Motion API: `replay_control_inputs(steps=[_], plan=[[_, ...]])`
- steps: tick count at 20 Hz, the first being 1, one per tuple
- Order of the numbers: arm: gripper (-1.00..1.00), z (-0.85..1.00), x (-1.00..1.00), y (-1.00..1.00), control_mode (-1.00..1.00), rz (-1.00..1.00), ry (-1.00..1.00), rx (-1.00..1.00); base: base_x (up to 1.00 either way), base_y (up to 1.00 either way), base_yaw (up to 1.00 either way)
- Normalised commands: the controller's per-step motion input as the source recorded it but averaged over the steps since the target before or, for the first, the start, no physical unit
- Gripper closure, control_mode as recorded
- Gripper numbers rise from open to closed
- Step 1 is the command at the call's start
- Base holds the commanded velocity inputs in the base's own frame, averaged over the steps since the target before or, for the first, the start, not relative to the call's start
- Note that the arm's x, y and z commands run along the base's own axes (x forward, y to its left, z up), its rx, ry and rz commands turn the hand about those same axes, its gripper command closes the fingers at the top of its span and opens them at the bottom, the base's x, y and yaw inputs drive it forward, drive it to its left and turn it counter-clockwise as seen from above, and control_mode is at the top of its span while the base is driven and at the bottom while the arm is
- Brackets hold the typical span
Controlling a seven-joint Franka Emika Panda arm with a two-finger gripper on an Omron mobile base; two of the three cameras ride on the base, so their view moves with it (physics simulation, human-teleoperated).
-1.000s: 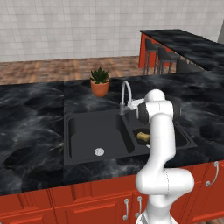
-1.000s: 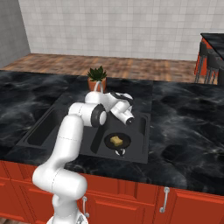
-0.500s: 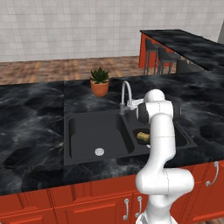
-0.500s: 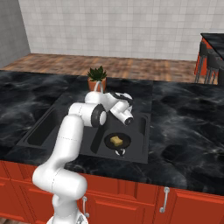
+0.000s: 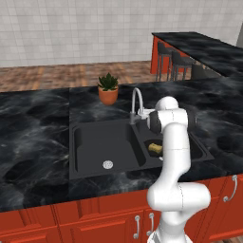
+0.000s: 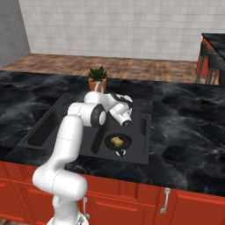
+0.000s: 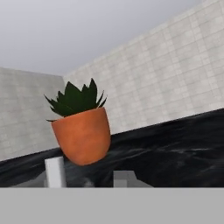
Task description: Pick the pan and sponge and place them into the sink. Then turn on the water.
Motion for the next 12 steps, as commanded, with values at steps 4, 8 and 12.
replay_control_inputs(steps=[4,8,12], plan=[[1.0,-0.03,-0.1,-0.5,-1.0,-0.07,0.04,0.09,0.0,0.0,0.0],[1.0,-0.03,-0.13,-0.52,-1.0,-0.06,0.04,0.08,0.0,0.0,0.0],[1.0,-0.04,-0.15,-0.53,-1.0,-0.06,0.05,0.08,0.0,0.0,0.0]])
